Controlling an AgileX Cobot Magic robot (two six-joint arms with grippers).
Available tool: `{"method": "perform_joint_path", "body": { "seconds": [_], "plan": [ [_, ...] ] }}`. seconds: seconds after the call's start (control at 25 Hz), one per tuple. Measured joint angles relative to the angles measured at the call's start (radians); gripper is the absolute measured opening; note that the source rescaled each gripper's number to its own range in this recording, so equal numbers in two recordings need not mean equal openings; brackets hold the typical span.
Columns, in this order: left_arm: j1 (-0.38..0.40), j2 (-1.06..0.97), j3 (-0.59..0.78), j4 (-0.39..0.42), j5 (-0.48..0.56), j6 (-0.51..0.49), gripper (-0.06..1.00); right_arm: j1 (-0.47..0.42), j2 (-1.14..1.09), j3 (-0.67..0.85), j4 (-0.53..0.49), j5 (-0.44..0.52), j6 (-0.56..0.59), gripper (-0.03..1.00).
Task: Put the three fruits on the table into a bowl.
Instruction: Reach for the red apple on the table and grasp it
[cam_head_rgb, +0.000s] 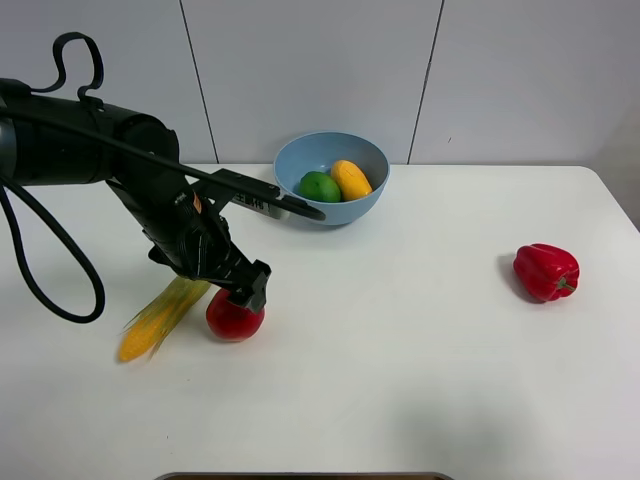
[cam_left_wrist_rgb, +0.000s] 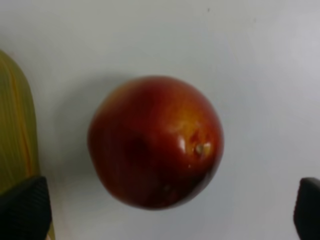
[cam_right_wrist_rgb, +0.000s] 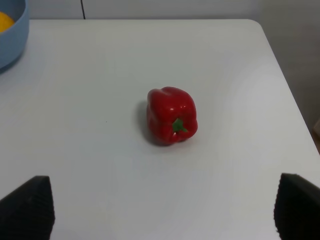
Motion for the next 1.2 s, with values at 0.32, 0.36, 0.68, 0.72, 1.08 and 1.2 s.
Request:
{"method": "perform_joint_path", "body": {
  "seconds": [0.32,0.36,0.68,0.72,1.08,1.2],
  "plan": [
    [0.000,0.003,0.076,-0.006,-0.129,-0.003,1.00,0.000,0.000,0.000,0.000,0.000,0.000,0.98],
    [0.000,0.007,0.077,-0.006,-0.140,-0.004,1.00,0.000,0.000,0.000,0.000,0.000,0.000,0.98],
    [0.000,0.071,0.079,-0.003,-0.159,-0.004,1.00,0.000,0.000,0.000,0.000,0.000,0.000,0.98],
    [0.000,0.077,0.079,-0.003,-0.160,-0.004,1.00,0.000,0.000,0.000,0.000,0.000,0.000,0.98],
    [0.000,0.136,0.079,-0.002,-0.203,0.001,1.00,0.000,0.000,0.000,0.000,0.000,0.000,0.98],
    [0.000,0.168,0.079,-0.002,-0.211,0.003,1.00,0.000,0.000,0.000,0.000,0.000,0.000,0.98]
  ]
}}
